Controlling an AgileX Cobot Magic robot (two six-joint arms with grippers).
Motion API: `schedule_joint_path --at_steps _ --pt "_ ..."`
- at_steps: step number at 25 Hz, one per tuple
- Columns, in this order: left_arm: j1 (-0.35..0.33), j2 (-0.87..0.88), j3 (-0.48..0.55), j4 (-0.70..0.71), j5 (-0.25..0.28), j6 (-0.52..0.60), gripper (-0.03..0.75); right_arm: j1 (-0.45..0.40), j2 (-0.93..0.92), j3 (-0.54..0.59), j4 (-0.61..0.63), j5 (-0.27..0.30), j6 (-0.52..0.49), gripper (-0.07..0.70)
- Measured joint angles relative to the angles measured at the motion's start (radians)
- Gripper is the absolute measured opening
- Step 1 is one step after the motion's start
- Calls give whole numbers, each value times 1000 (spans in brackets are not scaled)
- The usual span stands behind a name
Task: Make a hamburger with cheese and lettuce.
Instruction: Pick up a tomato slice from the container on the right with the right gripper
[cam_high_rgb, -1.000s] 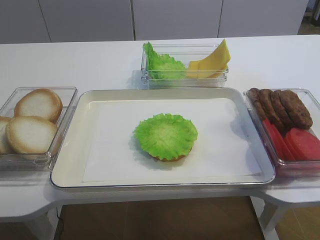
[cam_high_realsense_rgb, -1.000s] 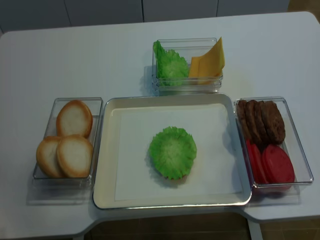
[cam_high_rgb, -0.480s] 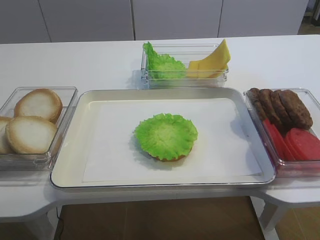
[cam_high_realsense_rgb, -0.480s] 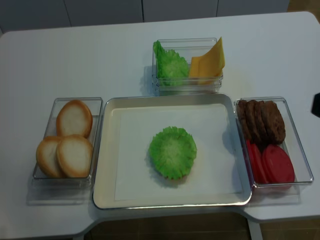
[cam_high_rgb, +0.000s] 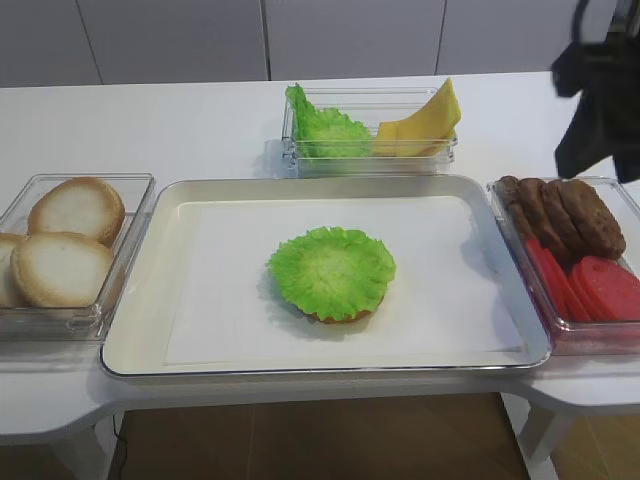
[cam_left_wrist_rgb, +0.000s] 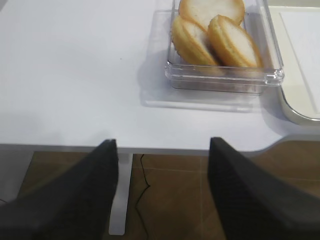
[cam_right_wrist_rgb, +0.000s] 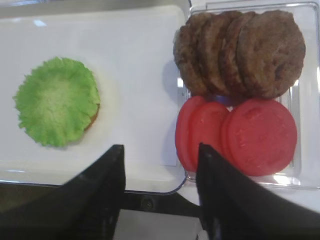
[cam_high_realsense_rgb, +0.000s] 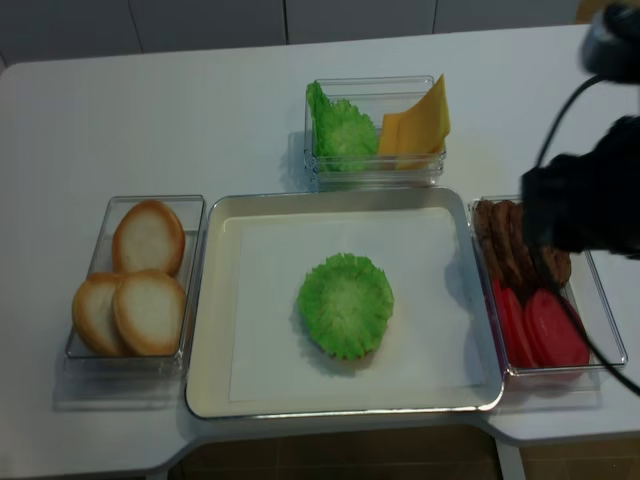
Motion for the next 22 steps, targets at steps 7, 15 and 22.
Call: schedule_joint_path --at_steps 7,15,22 --pt "0 0 0 0 0 0 427 147 185 0 -167 6 118 348" --pt "0 0 0 0 0 0 427 157 315 0 -216 13 131 348" --pt "0 0 0 0 0 0 427 157 346 0 -258 19 137 348"
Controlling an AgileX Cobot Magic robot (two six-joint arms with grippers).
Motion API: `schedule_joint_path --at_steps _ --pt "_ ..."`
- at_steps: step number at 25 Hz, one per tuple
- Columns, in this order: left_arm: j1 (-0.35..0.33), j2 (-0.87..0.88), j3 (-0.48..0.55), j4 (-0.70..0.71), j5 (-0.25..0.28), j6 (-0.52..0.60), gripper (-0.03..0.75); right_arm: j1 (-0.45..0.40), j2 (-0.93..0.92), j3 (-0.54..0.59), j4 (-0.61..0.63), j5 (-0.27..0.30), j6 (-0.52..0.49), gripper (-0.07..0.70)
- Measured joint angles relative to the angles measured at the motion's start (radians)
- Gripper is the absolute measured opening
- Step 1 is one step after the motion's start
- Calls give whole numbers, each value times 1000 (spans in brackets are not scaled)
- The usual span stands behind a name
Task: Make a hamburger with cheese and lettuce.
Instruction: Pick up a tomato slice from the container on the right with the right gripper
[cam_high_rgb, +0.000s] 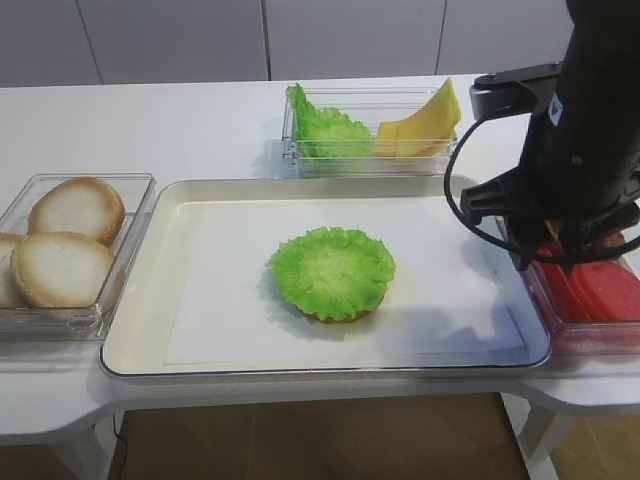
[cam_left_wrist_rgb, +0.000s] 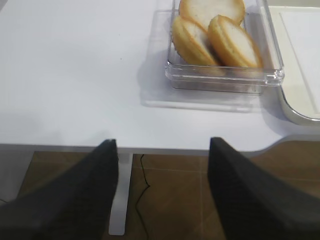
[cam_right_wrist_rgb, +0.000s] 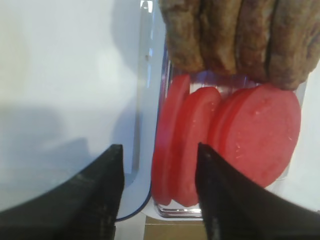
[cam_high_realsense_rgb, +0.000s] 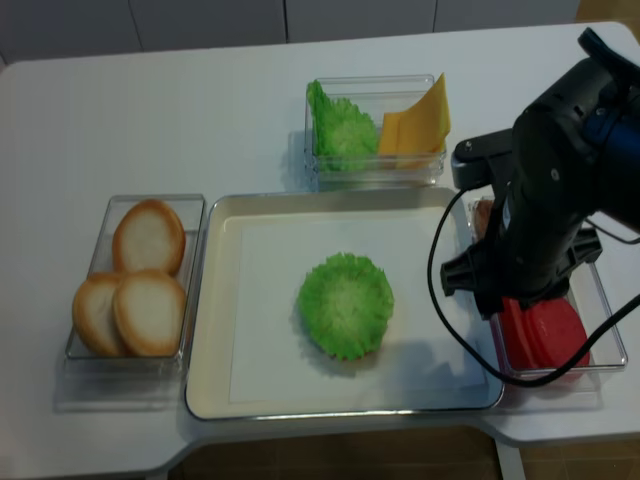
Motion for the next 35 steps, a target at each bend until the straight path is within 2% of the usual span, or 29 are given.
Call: schedule_joint_path --at_steps 4,11,23,29,35 --pt "0 0 0 0 0 0 427 0 0 0 -2 0 0 344" --pt "0 0 0 0 0 0 427 0 2 0 -4 -4 0 237" --pt "0 0 0 0 0 0 427 0 36 0 -18 -8 -4 212" --pt "0 0 0 0 0 0 427 0 36 0 -26 -8 -4 128" --pt "0 0 0 0 0 0 427 0 36 -1 -37 -8 -4 84"
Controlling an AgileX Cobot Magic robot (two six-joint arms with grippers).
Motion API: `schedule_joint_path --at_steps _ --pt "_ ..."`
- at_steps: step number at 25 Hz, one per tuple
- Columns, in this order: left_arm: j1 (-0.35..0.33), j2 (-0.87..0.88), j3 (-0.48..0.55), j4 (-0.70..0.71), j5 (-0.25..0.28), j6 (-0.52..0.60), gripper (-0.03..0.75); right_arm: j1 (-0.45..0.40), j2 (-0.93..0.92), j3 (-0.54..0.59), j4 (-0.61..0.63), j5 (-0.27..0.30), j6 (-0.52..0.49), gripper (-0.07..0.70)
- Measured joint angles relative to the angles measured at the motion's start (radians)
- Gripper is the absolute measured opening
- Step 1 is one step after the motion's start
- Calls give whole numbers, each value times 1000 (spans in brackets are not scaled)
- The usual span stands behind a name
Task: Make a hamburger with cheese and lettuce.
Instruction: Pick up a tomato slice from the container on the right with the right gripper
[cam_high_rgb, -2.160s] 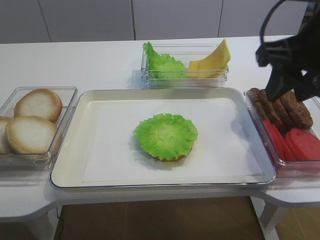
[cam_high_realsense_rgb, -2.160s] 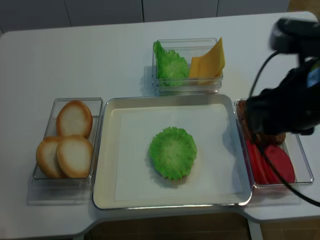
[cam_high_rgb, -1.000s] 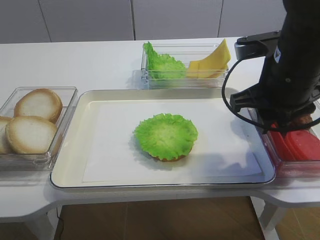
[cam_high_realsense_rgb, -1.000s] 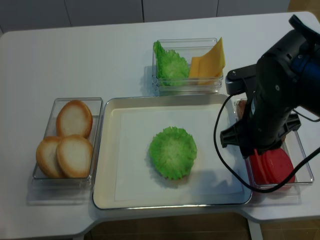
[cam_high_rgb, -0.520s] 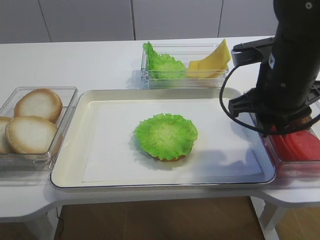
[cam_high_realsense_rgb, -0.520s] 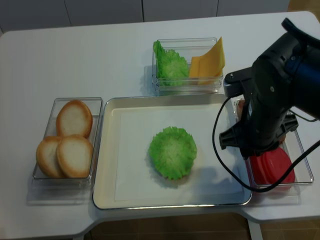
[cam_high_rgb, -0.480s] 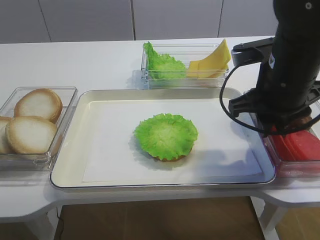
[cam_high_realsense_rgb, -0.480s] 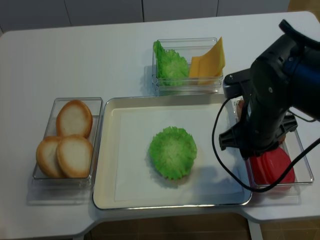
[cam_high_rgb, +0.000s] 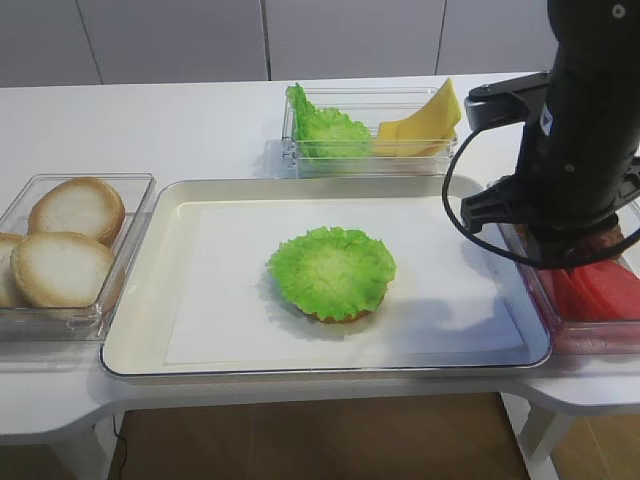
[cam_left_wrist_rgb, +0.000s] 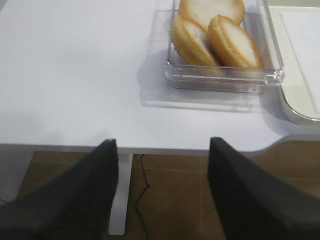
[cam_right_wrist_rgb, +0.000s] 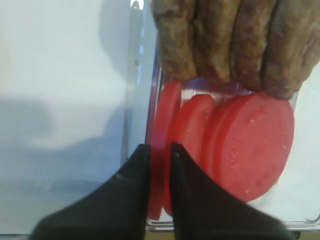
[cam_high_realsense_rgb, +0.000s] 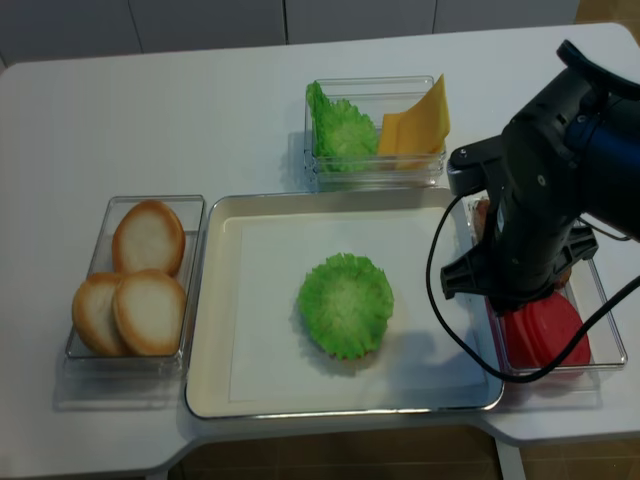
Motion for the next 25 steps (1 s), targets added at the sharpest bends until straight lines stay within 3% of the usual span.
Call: schedule_joint_path --at_steps 5,25 --pt "0 0 0 0 0 0 427 0 0 -2 -6 -1 0 43" --pt "0 0 0 0 0 0 427 0 -40 -9 -14 12 0 39"
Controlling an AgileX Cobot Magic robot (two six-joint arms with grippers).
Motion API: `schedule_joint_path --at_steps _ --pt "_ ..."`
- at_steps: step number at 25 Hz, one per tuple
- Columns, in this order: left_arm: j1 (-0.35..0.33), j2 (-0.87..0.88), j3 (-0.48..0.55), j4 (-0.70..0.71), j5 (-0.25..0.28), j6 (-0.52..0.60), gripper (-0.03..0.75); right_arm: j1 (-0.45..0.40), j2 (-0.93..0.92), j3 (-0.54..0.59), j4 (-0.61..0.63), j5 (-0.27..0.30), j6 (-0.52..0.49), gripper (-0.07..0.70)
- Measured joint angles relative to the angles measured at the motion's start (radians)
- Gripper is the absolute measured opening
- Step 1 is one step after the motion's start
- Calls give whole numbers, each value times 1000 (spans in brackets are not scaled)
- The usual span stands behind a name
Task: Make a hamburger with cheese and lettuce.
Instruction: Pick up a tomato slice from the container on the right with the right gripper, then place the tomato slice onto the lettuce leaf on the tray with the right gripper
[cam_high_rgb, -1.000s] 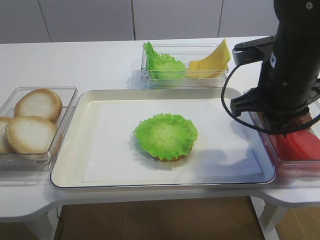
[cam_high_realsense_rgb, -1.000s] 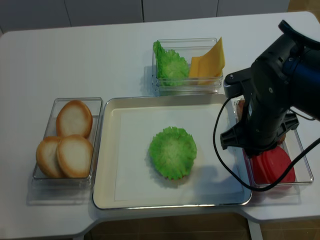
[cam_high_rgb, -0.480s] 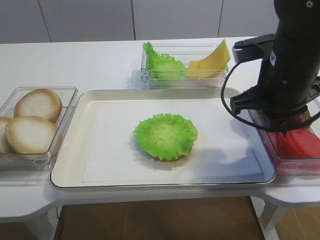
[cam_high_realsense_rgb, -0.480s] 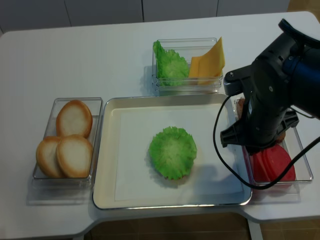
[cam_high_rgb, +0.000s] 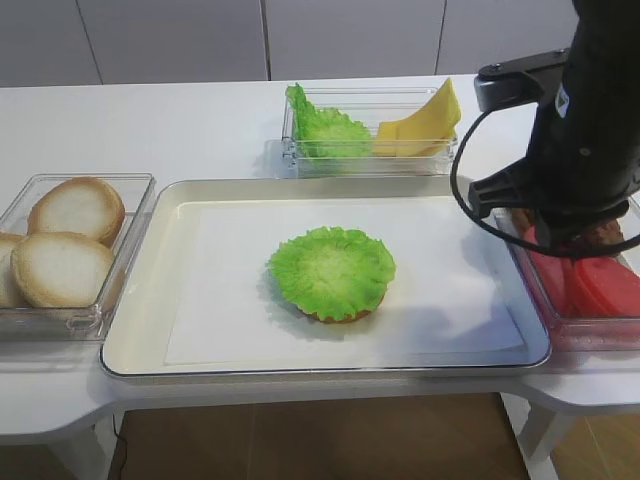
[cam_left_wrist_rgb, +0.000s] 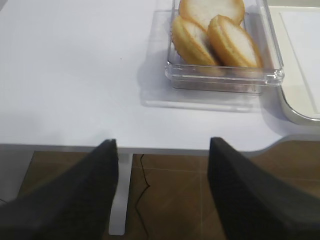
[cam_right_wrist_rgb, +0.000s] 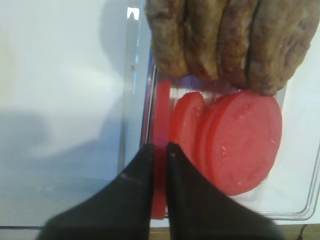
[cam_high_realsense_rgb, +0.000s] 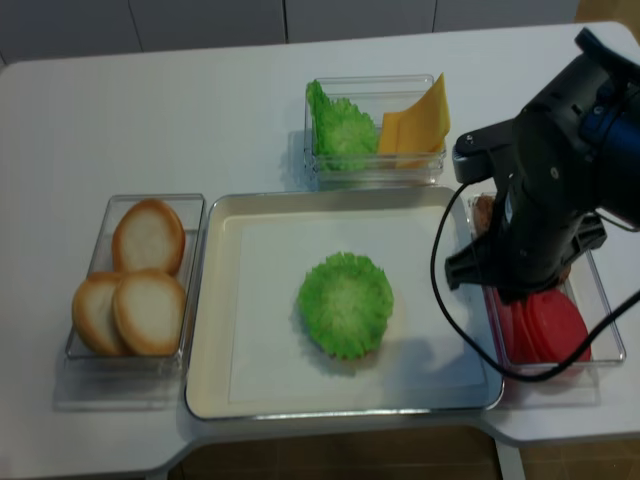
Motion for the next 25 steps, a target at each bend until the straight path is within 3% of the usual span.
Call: schedule_joint_path --at_steps 25 --pt "0 0 0 0 0 0 427 0 -269 0 36 30 0 39"
